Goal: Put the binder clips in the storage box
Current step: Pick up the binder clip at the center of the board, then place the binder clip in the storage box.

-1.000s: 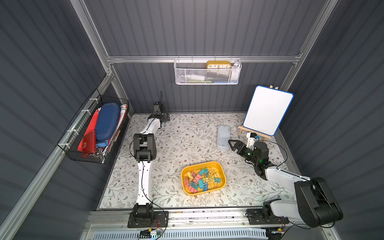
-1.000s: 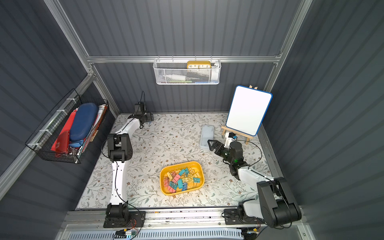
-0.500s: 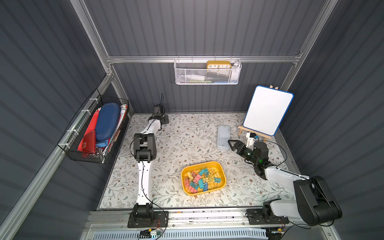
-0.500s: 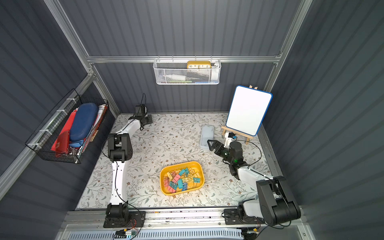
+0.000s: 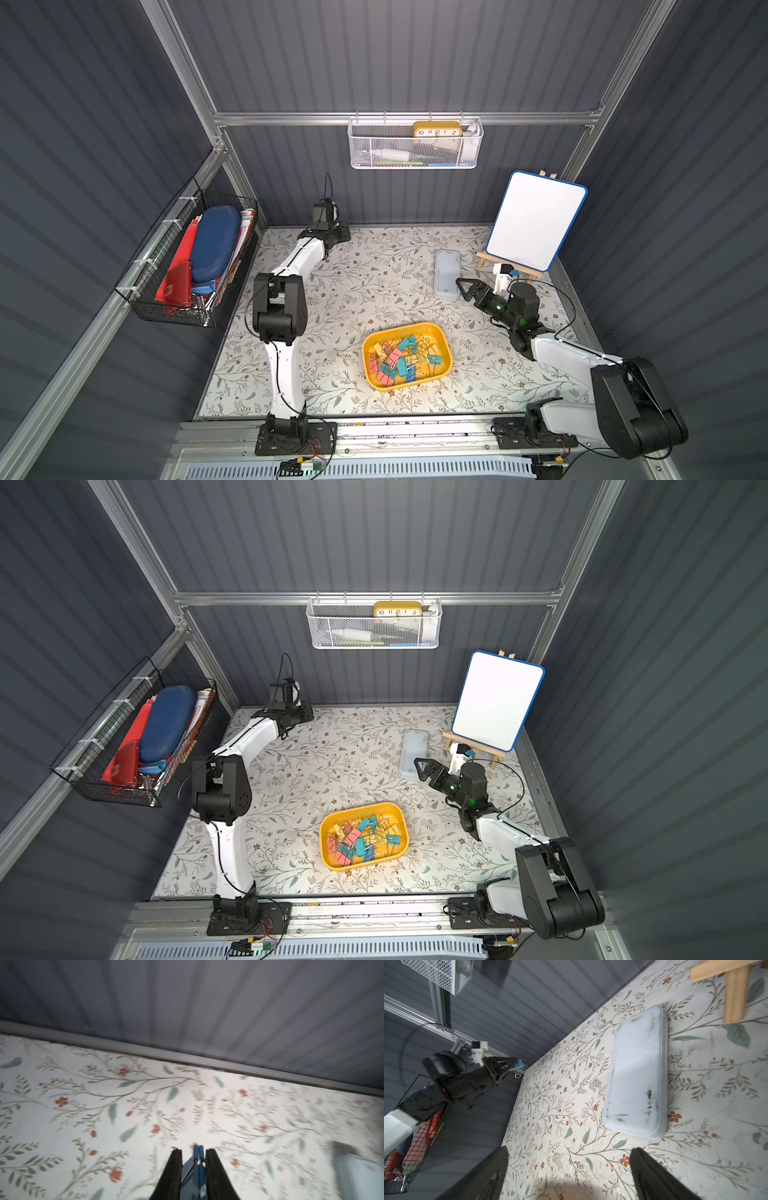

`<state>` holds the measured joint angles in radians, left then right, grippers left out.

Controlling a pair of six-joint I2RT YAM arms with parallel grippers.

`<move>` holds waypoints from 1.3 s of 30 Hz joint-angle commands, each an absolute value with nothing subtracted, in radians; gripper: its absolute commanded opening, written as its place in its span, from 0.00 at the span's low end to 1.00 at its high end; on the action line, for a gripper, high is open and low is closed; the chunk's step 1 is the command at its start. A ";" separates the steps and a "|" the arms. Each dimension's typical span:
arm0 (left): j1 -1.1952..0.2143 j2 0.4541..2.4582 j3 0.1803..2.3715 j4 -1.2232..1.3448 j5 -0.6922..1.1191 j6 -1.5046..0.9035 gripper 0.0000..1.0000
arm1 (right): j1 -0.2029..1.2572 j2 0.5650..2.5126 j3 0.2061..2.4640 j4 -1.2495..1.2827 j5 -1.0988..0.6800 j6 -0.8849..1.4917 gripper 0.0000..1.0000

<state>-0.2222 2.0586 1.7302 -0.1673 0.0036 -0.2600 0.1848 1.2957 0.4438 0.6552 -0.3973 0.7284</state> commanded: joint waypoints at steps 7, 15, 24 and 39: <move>-0.564 1.625 1.464 -0.087 -0.023 -0.414 0.00 | 0.181 1.300 0.433 0.678 -0.414 0.733 0.96; -0.869 1.457 1.342 -0.178 -0.075 -0.581 0.00 | 0.182 1.308 0.434 0.682 -0.416 0.733 0.96; -1.093 1.474 1.166 -0.121 -0.135 -0.794 0.00 | 0.181 1.325 0.434 0.696 -0.420 0.741 0.96; -1.111 1.712 0.990 0.004 -0.145 -0.923 0.05 | 0.181 1.323 0.433 0.695 -0.421 0.741 0.96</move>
